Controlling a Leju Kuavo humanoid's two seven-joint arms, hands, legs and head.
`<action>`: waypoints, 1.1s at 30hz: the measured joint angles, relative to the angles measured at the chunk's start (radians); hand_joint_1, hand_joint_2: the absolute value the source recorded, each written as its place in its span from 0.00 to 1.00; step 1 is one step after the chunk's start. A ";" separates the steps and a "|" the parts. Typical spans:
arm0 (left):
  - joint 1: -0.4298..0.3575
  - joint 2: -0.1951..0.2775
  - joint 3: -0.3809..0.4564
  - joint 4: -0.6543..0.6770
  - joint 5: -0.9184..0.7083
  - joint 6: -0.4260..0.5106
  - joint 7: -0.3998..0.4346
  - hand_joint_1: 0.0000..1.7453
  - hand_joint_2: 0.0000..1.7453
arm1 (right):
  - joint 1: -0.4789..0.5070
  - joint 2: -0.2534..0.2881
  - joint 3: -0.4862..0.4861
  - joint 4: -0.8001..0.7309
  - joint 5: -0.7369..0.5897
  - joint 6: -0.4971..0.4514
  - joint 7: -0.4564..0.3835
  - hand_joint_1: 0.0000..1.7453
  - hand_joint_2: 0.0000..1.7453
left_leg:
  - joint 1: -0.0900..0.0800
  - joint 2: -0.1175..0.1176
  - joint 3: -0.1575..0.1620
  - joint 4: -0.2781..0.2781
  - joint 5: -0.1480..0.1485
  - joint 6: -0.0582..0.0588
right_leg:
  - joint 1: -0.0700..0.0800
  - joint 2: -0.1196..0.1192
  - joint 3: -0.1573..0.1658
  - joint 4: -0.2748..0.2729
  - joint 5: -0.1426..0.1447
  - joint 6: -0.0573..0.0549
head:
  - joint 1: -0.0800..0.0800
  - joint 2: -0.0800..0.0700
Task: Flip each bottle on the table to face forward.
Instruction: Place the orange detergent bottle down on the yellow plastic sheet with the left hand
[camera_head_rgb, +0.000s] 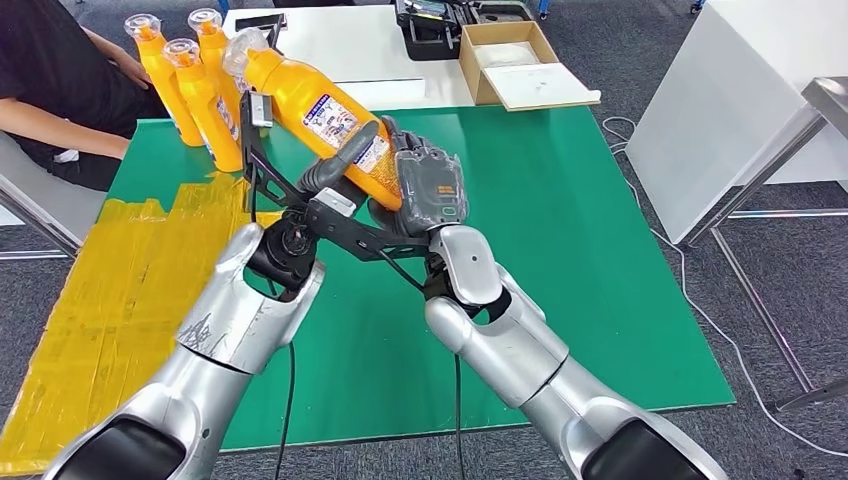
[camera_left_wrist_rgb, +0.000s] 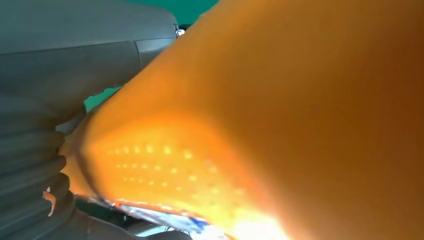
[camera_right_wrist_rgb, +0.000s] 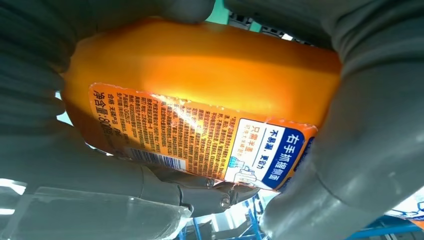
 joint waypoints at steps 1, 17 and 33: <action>0.001 0.000 -0.005 0.000 0.005 0.000 -0.004 0.00 1.00 | 0.000 -0.002 0.000 0.001 -0.001 -0.002 0.001 1.00 1.00 | 0.000 0.000 0.000 0.000 0.000 0.000 | 0.000 0.000 0.000 0.000 0.000 0.000 | 0.000 0.000; 0.020 0.000 -0.045 -0.012 -0.034 0.021 -0.073 1.00 1.00 | 0.007 -0.024 0.003 0.002 -0.003 -0.011 0.001 1.00 1.00 | 0.000 0.001 0.000 0.000 0.000 0.000 | 0.000 0.000 -0.001 0.000 0.000 0.000 | 0.000 0.000; 0.033 0.000 -0.071 -0.026 -0.130 0.068 -0.153 1.00 1.00 | 0.010 -0.024 -0.001 0.005 -0.002 -0.010 -0.005 1.00 1.00 | 0.000 0.001 0.000 0.000 0.000 0.000 | 0.000 0.000 -0.001 0.000 0.000 0.000 | 0.000 0.000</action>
